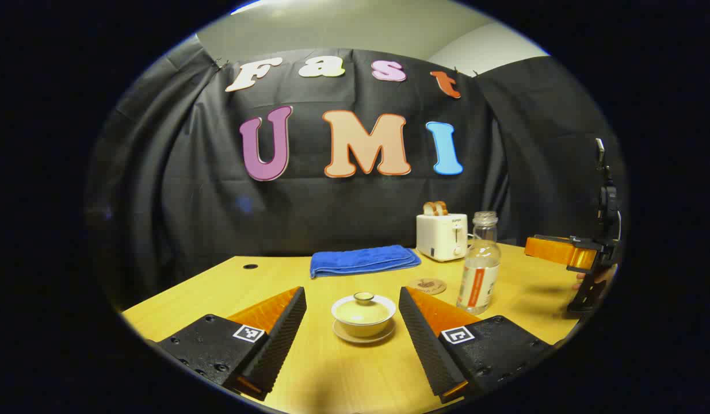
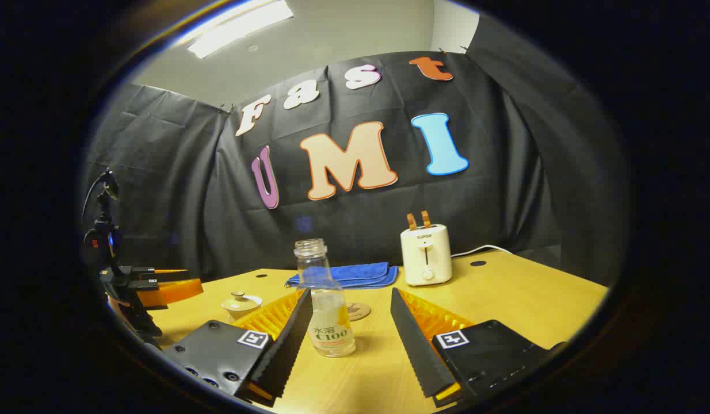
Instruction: Open the teacup lid with one hand, grasp the water bottle and pour water into the teacup with the other hand; after pouring, place the water bottle on the coaster and then close the teacup lid.
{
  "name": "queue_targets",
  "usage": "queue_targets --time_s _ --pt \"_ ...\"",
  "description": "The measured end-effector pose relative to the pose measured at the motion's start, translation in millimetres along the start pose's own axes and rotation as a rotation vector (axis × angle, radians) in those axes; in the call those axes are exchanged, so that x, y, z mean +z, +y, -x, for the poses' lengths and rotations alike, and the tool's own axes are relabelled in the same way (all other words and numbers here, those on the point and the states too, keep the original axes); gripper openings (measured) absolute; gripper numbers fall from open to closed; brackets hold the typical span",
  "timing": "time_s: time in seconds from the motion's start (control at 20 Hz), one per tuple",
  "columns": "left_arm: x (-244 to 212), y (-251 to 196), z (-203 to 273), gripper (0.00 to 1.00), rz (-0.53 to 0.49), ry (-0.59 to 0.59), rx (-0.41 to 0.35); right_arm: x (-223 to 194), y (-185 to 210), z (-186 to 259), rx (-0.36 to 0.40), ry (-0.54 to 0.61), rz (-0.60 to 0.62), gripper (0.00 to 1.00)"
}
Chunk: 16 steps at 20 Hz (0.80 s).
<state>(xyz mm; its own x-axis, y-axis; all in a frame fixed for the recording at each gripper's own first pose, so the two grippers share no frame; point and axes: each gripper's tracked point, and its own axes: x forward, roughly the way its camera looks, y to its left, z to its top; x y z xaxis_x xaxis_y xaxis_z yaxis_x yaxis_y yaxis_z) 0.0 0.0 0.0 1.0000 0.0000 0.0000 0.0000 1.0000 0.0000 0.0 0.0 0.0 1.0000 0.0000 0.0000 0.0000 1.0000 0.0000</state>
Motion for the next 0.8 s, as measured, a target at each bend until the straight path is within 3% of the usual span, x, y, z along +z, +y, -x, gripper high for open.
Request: queue_targets --time_s 0.3,0.5,0.8 --pt "-18 15 -5 0.95 0.020 0.017 0.017 -11 13 -4 0.008 0.012 0.040 0.87" --pt "-17 16 -8 0.98 -0.003 0.011 0.019 -15 13 -5 0.002 0.021 0.034 0.92" --pt "-16 16 -8 0.95 0.002 0.003 0.017 -20 17 -8 0.000 0.039 0.046 0.87"
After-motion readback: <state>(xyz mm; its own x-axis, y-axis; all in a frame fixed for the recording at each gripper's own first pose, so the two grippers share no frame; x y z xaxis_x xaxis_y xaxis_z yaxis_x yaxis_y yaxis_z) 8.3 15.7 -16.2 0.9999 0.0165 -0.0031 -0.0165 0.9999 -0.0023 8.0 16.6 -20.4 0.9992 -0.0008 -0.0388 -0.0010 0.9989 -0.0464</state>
